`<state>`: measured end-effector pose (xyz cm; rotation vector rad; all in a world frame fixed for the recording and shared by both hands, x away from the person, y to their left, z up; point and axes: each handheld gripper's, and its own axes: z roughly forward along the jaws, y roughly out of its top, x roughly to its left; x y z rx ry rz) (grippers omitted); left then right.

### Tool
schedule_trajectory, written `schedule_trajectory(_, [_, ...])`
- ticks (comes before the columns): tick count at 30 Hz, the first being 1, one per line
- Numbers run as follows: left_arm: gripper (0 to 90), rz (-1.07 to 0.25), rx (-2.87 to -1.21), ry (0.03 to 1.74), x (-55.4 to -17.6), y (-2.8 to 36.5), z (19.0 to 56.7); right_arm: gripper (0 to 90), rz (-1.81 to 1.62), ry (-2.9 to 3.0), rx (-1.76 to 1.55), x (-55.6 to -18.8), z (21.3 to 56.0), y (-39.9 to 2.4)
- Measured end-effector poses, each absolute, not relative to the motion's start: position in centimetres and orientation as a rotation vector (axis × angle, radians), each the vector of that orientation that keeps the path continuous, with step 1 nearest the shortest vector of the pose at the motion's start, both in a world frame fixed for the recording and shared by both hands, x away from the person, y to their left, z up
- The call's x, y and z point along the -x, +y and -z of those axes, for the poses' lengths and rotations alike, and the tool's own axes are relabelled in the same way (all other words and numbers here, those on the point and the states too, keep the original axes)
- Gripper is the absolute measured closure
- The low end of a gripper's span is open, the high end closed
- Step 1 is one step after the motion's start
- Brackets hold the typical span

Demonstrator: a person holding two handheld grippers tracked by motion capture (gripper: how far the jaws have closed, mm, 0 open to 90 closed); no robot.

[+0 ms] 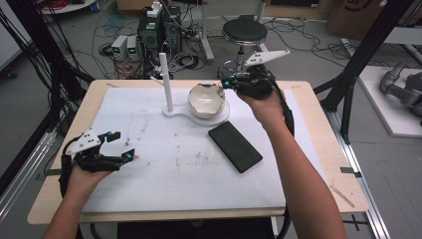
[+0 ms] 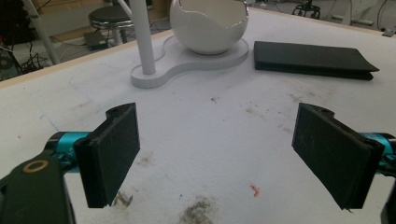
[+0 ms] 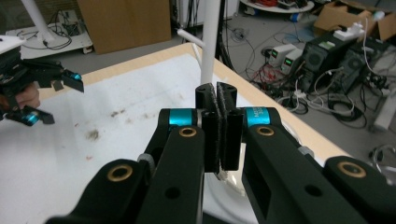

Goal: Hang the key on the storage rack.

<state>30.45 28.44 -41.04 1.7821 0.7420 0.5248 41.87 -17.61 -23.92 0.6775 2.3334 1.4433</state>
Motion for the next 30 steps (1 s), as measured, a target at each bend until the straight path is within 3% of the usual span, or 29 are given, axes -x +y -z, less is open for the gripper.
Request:
schedule_trajectory(13, [15.0, -0.526, -1.786, 0.739, -30.5, 28.4, 41.1, 90.0, -1.405, 2.456, -0.544, -45.1, 21.8, -9.0])
schedule_trajectory(30, [15.0, -0.523, -1.782, 0.745, -30.4, 28.5, 41.1, 90.0, -1.351, 2.561, -0.516, -48.8, 24.2, -0.7])
